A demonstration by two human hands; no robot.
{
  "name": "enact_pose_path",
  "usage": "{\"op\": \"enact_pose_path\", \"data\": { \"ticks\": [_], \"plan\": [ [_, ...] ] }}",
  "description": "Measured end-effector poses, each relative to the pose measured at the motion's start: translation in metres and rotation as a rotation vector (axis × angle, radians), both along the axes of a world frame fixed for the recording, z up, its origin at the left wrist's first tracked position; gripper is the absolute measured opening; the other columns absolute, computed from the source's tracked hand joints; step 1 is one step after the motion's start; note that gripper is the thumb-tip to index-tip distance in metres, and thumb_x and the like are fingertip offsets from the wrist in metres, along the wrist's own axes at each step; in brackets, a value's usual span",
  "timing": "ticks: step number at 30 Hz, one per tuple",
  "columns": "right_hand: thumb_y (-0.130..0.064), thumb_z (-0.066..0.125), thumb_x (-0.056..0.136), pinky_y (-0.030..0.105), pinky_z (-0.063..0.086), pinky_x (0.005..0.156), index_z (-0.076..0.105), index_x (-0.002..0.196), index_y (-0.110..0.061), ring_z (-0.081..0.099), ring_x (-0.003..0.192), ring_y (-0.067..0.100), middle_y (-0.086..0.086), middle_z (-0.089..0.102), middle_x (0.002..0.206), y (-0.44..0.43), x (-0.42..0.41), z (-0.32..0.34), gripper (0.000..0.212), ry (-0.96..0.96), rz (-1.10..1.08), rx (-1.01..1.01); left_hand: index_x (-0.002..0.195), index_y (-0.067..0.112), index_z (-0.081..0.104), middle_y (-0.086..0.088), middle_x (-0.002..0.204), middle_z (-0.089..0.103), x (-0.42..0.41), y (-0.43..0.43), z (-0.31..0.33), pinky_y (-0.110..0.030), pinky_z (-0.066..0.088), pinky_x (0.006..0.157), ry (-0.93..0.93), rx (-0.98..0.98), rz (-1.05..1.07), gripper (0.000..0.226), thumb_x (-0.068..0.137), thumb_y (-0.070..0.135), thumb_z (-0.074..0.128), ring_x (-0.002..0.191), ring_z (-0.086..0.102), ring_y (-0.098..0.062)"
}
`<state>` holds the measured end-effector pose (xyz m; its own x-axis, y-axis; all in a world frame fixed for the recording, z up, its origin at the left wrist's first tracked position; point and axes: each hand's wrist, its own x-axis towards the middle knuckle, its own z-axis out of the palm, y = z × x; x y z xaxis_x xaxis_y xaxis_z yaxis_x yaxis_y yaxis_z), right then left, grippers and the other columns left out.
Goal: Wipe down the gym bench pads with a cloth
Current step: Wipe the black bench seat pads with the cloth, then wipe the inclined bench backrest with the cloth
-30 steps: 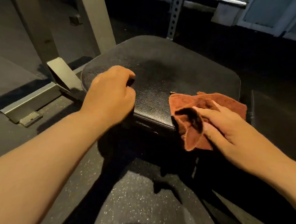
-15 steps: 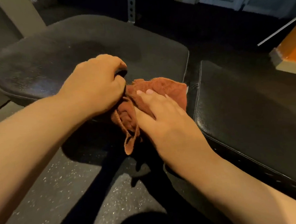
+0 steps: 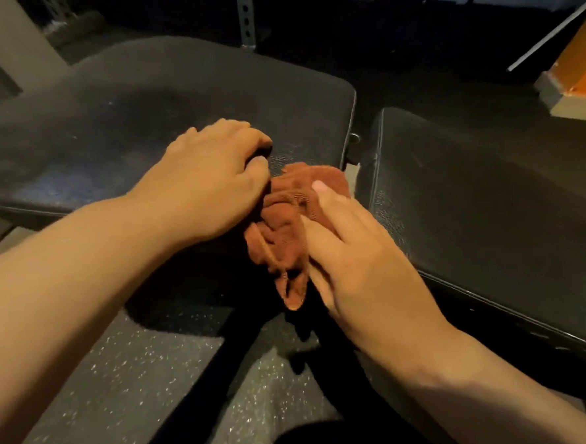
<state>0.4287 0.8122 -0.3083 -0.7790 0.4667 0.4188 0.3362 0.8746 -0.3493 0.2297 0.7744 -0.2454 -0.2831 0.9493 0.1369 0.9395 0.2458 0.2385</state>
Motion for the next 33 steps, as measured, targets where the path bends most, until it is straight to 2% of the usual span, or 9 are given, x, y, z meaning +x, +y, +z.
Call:
{"op": "enact_pose_path", "data": {
  "ticks": [6,14,17,19,23,25,27,30,33],
  "plan": [
    [-0.031,0.039,0.104,0.053,0.003,0.124,0.044,0.148,-0.022,0.011,0.154,0.028,0.004,0.027,0.163,-0.020,-0.094,0.041,0.045,-0.256,0.021,0.058,0.119,0.029,0.063,0.014,0.117,0.062,-0.038,-0.035,0.018,-0.009,0.037,0.084,-0.315,0.025,0.091,0.029,0.103,0.022,0.040,0.107,0.055,-0.002],
    [-0.028,0.047,0.101,0.054,-0.001,0.123,0.029,0.157,-0.015,0.000,0.153,0.037,0.012,0.011,0.166,-0.073,-0.209,0.055,0.060,-0.430,0.211,0.217,0.119,0.039,0.063,0.028,0.122,0.056,-0.103,-0.110,0.031,-0.012,0.035,0.095,-0.326,0.122,0.260,0.032,0.102,0.020,0.044,0.110,0.051,0.010],
    [-0.023,0.049,0.100,0.054,0.001,0.123,0.024,0.157,-0.013,0.002,0.153,0.036,0.010,0.012,0.165,-0.090,-0.248,0.060,0.063,-0.413,0.272,0.214,0.129,0.030,0.061,0.019,0.126,0.056,-0.131,-0.130,0.028,-0.005,0.031,0.088,-0.310,0.192,0.427,0.033,0.103,0.020,0.043,0.110,0.051,0.003],
    [-0.019,0.050,0.099,0.050,0.008,0.124,0.028,0.156,-0.014,0.015,0.151,0.032,0.006,0.025,0.161,-0.097,-0.270,0.060,0.062,-0.293,0.308,0.155,0.132,0.027,0.059,0.011,0.128,0.060,-0.147,-0.144,0.024,-0.019,0.038,0.094,-0.319,0.286,0.534,0.034,0.102,0.024,0.044,0.118,0.054,-0.008],
    [-0.033,0.045,0.100,0.039,0.036,0.114,0.052,0.142,-0.023,0.048,0.133,0.018,0.001,0.055,0.142,-0.106,-0.294,0.057,0.044,0.162,0.344,-0.386,0.125,0.025,0.062,0.010,0.109,0.063,-0.157,-0.173,0.023,-0.024,0.043,0.080,-0.556,0.476,0.729,0.032,0.103,0.038,0.043,0.099,0.058,-0.010],
    [-0.046,0.036,0.097,0.038,0.040,0.111,0.052,0.142,-0.027,0.050,0.130,0.012,-0.002,0.057,0.139,-0.120,-0.302,0.057,0.051,0.243,0.397,-0.640,0.102,0.027,0.074,0.008,0.094,0.074,-0.159,-0.193,0.029,-0.024,0.052,0.072,-0.932,0.550,0.665,0.034,0.104,0.039,0.043,0.086,0.067,-0.011],
    [-0.057,0.034,0.093,0.042,0.038,0.114,0.048,0.145,-0.031,0.047,0.134,0.010,-0.004,0.053,0.143,-0.141,-0.309,0.056,0.060,0.231,0.439,-0.877,0.113,0.028,0.072,0.002,0.110,0.075,-0.158,-0.217,0.033,-0.033,0.054,0.092,-1.291,0.543,0.498,0.032,0.103,0.042,0.045,0.102,0.071,-0.014],
    [-0.077,0.039,0.086,0.048,0.034,0.118,0.037,0.153,-0.032,0.046,0.138,0.013,-0.002,0.051,0.149,-0.175,-0.314,0.064,0.080,0.128,0.553,-1.272,0.128,0.029,0.063,0.001,0.123,0.071,-0.167,-0.253,0.028,-0.046,0.045,0.106,-1.246,0.439,0.385,0.033,0.099,0.041,0.053,0.117,0.065,-0.019],
    [-0.039,0.028,0.108,0.040,0.049,0.100,0.056,0.139,-0.019,0.064,0.115,0.019,0.002,0.068,0.128,-0.196,-0.312,0.092,0.047,0.088,0.694,-1.466,0.121,0.020,0.065,-0.003,0.116,0.073,-0.179,-0.289,0.042,-0.044,0.047,0.103,-1.225,0.560,0.616,0.024,0.102,0.025,0.052,0.111,0.068,-0.018]
  ]
}}
